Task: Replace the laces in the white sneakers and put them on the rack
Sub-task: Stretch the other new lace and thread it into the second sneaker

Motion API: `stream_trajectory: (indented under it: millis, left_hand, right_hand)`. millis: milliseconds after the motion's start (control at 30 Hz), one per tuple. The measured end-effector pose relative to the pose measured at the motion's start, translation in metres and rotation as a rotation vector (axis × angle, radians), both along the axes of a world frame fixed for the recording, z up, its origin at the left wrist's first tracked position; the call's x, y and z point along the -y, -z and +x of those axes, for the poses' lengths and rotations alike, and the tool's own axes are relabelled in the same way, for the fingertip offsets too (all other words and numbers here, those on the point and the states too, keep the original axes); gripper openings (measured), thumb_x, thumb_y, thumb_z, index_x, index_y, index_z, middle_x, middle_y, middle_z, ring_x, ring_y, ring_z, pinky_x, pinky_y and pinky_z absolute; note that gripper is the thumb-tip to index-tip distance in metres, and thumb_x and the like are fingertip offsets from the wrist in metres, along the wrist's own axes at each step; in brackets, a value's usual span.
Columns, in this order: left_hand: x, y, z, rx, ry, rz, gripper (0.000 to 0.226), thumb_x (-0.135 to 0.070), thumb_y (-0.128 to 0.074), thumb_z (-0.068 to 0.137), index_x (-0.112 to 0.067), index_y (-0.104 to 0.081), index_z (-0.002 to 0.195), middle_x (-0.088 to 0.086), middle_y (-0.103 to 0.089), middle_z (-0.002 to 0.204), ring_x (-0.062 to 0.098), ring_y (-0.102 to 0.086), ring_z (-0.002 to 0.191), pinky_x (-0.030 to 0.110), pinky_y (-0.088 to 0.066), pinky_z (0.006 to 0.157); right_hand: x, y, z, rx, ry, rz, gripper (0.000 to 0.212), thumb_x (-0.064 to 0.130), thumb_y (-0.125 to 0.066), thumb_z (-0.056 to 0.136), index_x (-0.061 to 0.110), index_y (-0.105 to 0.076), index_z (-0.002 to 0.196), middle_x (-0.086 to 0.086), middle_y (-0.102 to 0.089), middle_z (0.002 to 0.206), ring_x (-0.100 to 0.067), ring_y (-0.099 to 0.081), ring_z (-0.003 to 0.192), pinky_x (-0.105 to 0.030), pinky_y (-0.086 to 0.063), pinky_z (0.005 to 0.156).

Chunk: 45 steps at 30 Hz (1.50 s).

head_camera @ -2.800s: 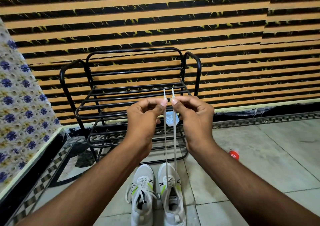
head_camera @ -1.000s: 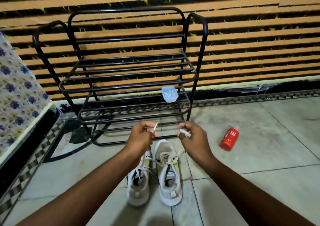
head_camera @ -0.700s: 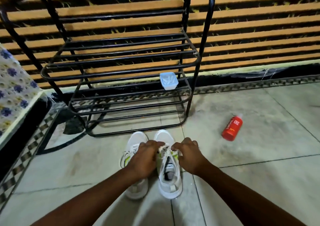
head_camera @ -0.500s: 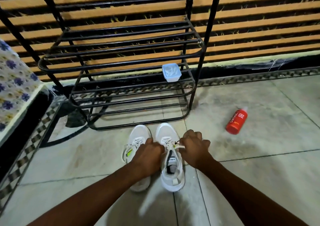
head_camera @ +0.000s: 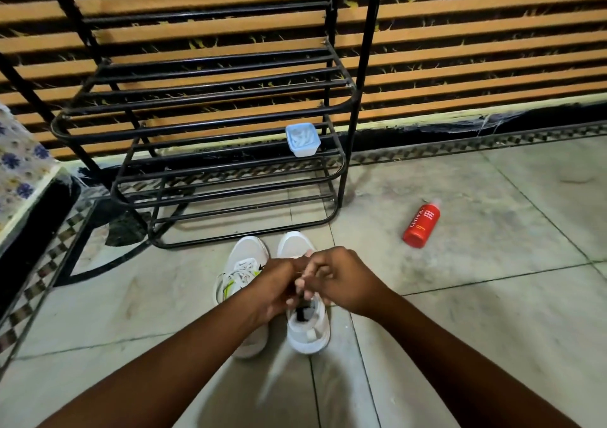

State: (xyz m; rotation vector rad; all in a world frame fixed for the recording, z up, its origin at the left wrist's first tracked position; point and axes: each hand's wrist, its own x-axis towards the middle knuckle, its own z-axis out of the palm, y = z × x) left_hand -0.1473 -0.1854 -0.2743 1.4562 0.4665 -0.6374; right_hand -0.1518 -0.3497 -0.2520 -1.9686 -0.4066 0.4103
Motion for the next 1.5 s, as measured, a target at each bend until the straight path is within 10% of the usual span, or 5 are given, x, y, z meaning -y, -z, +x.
stream_trajectory:
  millis: [333,600,767,1133,1500]
  left_hand:
    - [-0.055,-0.024,0.001,0.176,-0.494,-0.121,0.015,0.012,-0.057,0.093,0.003,-0.068,0.088,0.017,-0.063,0.068,0.019,-0.060,0.053,0.030,-0.059,0.054]
    - [-0.103,-0.021,0.002,0.584,0.054,0.855,0.003,-0.042,-0.076,0.075,-0.041,-0.079,0.076,-0.021,-0.075,0.078,0.006,-0.072,0.083,0.036,-0.060,0.079]
    - [-0.098,-0.024,-0.002,0.602,0.218,1.083,0.008,-0.051,-0.080,0.082,-0.045,-0.077,0.086,-0.023,-0.074,0.092,0.007,-0.065,0.097,0.035,-0.056,0.082]
    - [-0.086,-0.013,-0.005,0.631,0.134,0.923,0.013,-0.037,-0.075,0.089,-0.034,-0.070,0.077,-0.023,-0.071,0.074,0.003,-0.066,0.084,0.035,-0.056,0.075]
    - [-0.038,-0.036,0.009,0.423,-0.123,0.024,0.011,-0.012,-0.070,0.097,-0.003,-0.065,0.095,0.017,-0.079,0.096,0.029,-0.077,0.087,0.032,-0.057,0.073]
  right_hand:
    - [-0.013,0.020,0.004,0.014,-0.144,-0.201,0.026,0.026,-0.063,0.099,0.010,-0.068,0.079,-0.004,-0.076,0.075,-0.015,-0.072,0.059,-0.032,-0.061,0.070]
    - [-0.046,0.054,0.017,0.117,-0.346,-0.651,0.023,0.048,-0.047,0.101,0.031,-0.060,0.107,-0.013,-0.064,0.113,-0.035,-0.057,0.110,-0.039,-0.047,0.089]
    - [-0.059,0.061,0.016,0.099,-0.288,-0.703,0.032,0.057,-0.054,0.096,0.030,-0.043,0.083,-0.018,-0.061,0.105,-0.038,-0.059,0.103,-0.034,-0.041,0.076]
    - [-0.055,0.049,0.010,0.103,0.088,-0.596,0.010,0.029,-0.058,0.084,0.025,-0.049,0.085,-0.013,-0.060,0.099,-0.036,-0.057,0.099,-0.036,-0.050,0.084]
    - [-0.033,-0.003,0.013,-0.217,0.449,0.127,0.005,0.001,-0.060,0.088,0.005,-0.063,0.087,-0.012,-0.071,0.070,-0.024,-0.074,0.063,-0.046,-0.060,0.068]
